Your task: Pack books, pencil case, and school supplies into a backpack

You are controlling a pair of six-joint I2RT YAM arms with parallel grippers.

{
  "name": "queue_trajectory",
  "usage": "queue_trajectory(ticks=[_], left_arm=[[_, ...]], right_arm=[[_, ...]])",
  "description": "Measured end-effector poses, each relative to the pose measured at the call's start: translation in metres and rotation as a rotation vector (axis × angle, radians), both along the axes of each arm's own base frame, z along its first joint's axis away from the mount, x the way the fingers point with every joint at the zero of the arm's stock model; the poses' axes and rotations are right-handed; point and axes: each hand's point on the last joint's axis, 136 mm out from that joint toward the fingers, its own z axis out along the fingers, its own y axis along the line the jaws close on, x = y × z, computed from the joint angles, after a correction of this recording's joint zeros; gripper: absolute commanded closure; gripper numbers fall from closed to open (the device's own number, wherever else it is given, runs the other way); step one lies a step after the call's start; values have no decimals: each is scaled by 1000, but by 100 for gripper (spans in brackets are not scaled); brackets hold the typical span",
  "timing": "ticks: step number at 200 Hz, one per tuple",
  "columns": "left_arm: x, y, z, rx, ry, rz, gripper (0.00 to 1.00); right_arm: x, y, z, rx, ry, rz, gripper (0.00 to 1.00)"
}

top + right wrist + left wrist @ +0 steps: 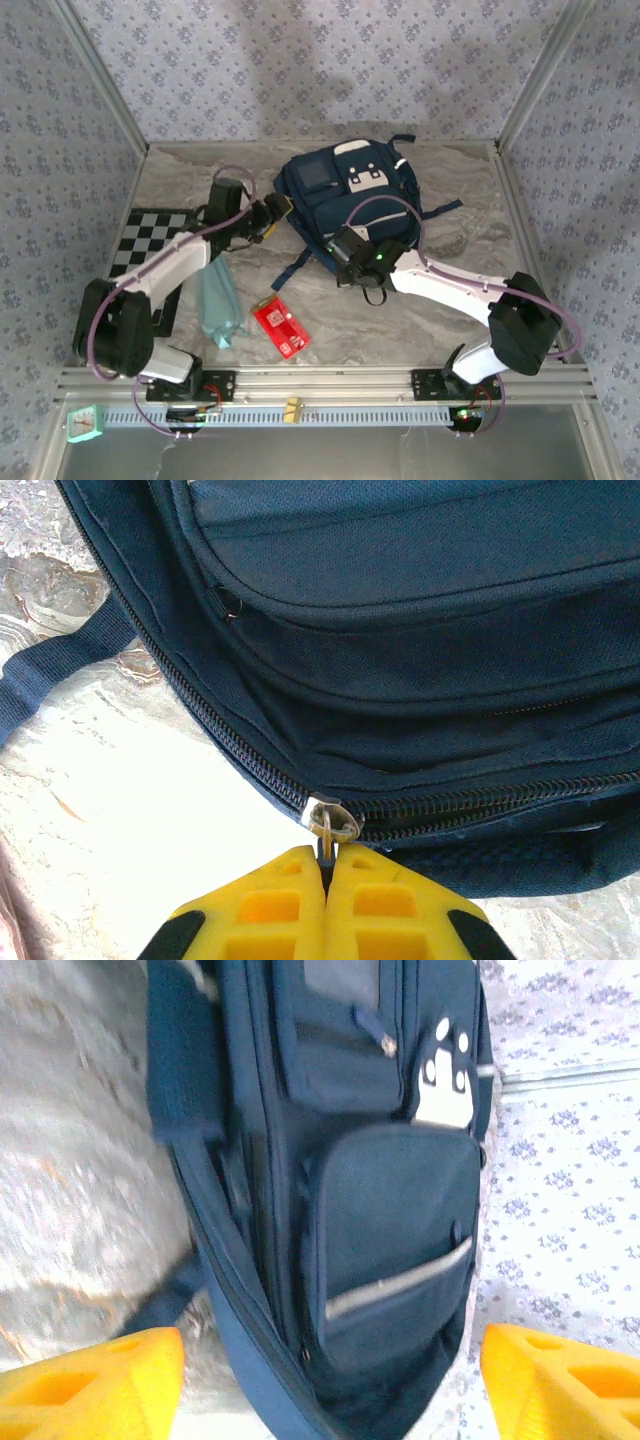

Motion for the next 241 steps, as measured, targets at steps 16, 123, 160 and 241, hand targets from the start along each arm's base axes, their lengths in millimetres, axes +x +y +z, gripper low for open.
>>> queue_trajectory(ticks=[16,123,160,241], left_arm=[[-19,-10,-12,-24,41,17,22],[-45,-71,-62,-87,184,94,37],[-43,-92,-70,-97,211,106,47],[-51,-98,-86,-130,263,214,60]], right_arm=[[0,1,0,3,-2,0,100],[-4,7,-3,18,-9,17,100],[-4,9,-2,23,-14,22,100],[-4,8,0,25,-20,22,100]])
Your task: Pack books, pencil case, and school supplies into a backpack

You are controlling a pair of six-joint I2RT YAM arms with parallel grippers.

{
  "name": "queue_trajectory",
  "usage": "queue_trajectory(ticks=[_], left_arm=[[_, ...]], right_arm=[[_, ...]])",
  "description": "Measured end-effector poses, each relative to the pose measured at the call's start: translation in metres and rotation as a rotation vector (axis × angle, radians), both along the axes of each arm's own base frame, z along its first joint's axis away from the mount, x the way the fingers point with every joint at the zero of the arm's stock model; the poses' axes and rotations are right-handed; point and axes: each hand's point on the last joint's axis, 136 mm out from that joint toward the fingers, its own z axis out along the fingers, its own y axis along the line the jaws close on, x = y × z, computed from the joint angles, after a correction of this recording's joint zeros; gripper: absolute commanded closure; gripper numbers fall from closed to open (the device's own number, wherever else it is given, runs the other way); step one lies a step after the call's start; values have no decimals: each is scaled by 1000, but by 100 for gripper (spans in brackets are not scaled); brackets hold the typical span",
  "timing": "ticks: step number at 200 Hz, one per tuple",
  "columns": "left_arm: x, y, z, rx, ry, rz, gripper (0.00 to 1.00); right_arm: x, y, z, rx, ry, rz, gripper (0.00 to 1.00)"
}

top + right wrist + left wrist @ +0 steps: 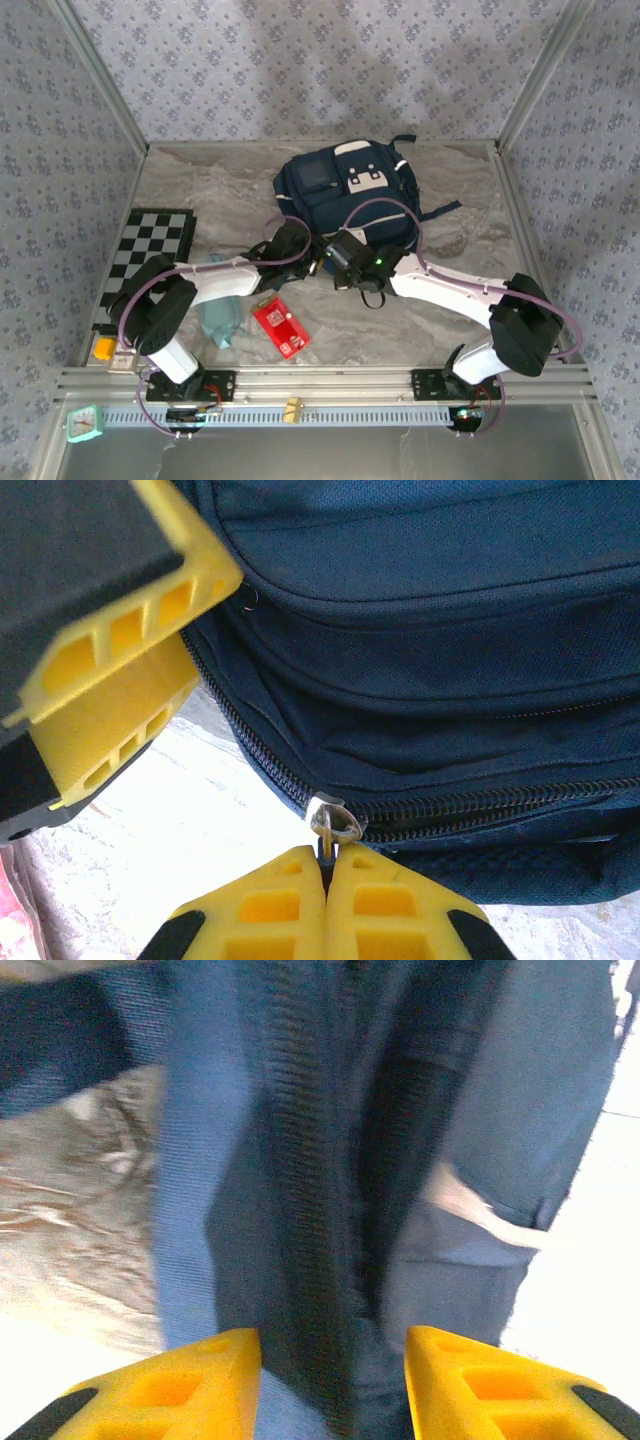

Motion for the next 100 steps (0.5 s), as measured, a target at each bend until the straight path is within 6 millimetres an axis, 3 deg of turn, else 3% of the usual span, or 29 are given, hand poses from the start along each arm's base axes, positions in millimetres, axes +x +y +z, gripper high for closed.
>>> queue_trajectory(ticks=[15,63,100], left_arm=[[-5,6,-10,13,32,15,62],[-2,0,-11,4,35,24,68],[2,-5,-8,11,33,21,93]], right_arm=[[0,0,0,0,0,0,100],[0,1,0,3,-2,0,100],[0,1,0,2,-2,1,100]])
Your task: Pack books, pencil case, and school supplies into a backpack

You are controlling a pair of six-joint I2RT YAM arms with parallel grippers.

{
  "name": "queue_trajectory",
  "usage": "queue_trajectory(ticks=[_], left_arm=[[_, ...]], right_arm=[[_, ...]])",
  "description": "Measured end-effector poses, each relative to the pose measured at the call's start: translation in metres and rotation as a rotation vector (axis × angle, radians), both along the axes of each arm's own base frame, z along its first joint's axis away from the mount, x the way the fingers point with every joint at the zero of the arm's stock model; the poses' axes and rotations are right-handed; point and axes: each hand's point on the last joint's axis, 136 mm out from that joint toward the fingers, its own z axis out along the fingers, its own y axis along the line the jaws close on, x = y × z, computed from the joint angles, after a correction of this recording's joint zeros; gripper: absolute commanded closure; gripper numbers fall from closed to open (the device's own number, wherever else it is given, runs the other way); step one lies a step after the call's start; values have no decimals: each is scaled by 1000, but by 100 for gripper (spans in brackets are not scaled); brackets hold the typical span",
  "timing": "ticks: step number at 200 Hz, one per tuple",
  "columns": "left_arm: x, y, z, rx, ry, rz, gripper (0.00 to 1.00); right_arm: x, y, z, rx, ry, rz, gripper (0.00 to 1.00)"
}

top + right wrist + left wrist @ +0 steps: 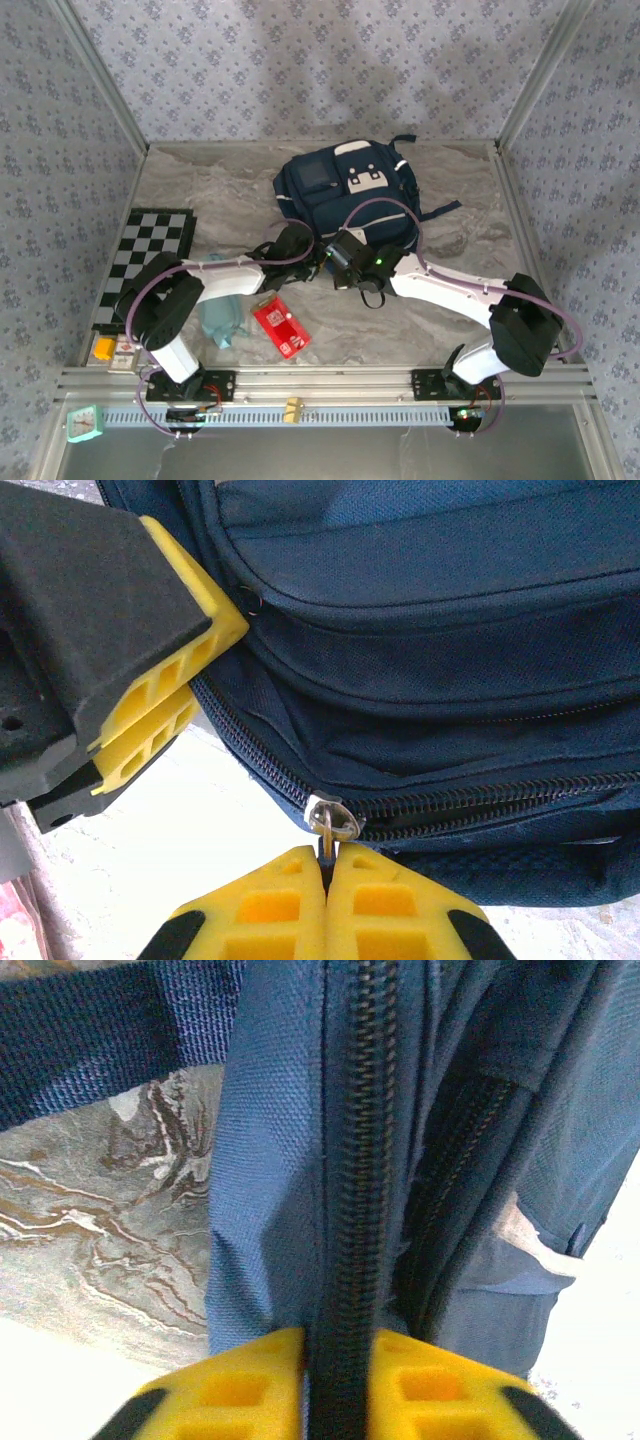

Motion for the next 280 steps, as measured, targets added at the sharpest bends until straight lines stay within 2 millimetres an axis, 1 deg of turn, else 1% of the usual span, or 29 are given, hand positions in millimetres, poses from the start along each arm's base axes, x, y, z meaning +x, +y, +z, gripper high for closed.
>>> queue_trajectory(ticks=[8,23,38,56,71,92,120,130,146,158,171,190,206,213,227,231,242,252,259,273,280], left_arm=[[0,0,0,5,-6,-3,100],[2,2,1,17,-20,-5,100],[6,6,5,21,-39,-8,100],[11,17,16,25,-66,-17,100],[17,29,26,38,-89,-20,100],[27,48,34,57,-110,-37,100],[39,71,33,77,-103,-58,100],[44,78,35,83,-101,-67,100],[59,97,36,121,-105,-46,100],[72,107,38,145,-112,-33,100],[84,113,39,159,-120,-25,100],[94,115,36,161,-113,-28,100],[98,112,35,153,-108,-39,100],[98,112,35,152,-109,-43,100],[99,111,37,151,-113,-50,100],[98,111,36,152,-112,-52,100],[97,110,36,153,-110,-61,100],[96,111,35,160,-110,-68,100],[96,111,35,166,-108,-77,92],[96,112,36,177,-108,-99,70],[96,112,37,176,-110,-107,63]], right_arm=[[0,0,0,0,0,1,100],[0,-1,1,-7,1,2,100],[-2,0,1,-14,0,7,100],[-5,1,2,-16,-2,10,100],[-7,-7,6,-32,-8,-5,100],[-10,-25,17,-27,-25,-42,100],[-10,-66,27,-26,-26,-125,100],[-10,-76,31,-34,-28,-147,100],[-18,-99,32,-98,-12,-171,100],[-21,-106,34,-120,-9,-162,100],[-25,-99,33,-120,-3,-114,100],[-32,-77,28,-102,24,-24,100],[-32,-58,21,-65,57,19,100],[-30,-53,19,-44,70,25,91],[-21,-45,17,18,81,27,85],[-17,-43,17,40,79,28,82],[-8,-39,19,93,69,26,71],[-1,-36,20,132,55,45,67],[3,-33,19,160,50,54,64],[8,-28,12,214,55,75,56],[11,-26,7,237,65,79,52]])
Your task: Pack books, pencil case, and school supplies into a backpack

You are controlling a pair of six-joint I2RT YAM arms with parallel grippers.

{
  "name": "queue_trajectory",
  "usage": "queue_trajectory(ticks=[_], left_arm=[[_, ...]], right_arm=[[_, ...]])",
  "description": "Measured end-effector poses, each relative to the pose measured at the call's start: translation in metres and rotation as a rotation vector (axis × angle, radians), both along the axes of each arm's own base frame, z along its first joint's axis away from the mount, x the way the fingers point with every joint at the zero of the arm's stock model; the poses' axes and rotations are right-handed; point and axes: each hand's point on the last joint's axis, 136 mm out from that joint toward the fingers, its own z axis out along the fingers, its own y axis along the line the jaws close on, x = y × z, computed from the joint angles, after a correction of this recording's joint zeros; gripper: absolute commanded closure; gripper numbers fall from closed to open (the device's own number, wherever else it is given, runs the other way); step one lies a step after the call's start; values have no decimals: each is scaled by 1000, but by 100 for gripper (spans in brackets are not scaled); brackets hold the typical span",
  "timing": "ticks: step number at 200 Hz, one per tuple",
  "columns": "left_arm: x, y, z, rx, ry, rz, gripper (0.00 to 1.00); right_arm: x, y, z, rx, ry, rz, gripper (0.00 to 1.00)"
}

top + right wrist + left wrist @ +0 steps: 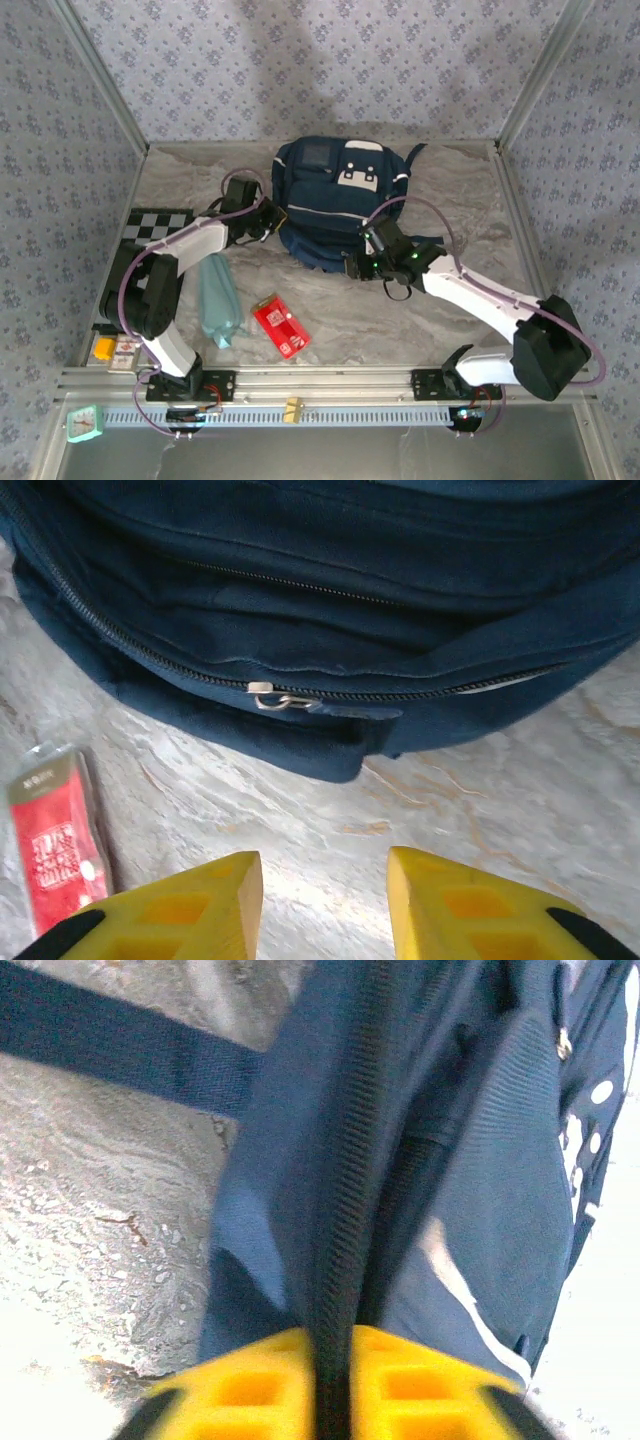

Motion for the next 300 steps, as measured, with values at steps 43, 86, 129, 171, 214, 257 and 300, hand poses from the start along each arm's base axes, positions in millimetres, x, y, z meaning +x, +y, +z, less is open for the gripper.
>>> queue_trajectory(ticks=[43,86,129,171,214,257,300], left_arm=[[-24,2,-1,-56,18,3,40],[-76,-35,7,-139,75,-30,29],[-101,-74,11,-218,143,-14,27],[-88,-81,-9,-222,219,92,41],[-78,-86,-22,-190,258,154,50],[-71,-95,-43,-160,322,164,78],[-71,-96,-37,-137,331,132,100]], right_arm=[[8,-1,-15,56,19,-5,37],[15,1,-15,111,-7,-4,30],[23,2,-17,151,-22,-8,29],[30,7,-10,183,-54,0,29],[31,5,-17,181,-52,-6,29],[30,5,-26,174,-41,-6,28],[31,11,-33,184,-32,20,25]])
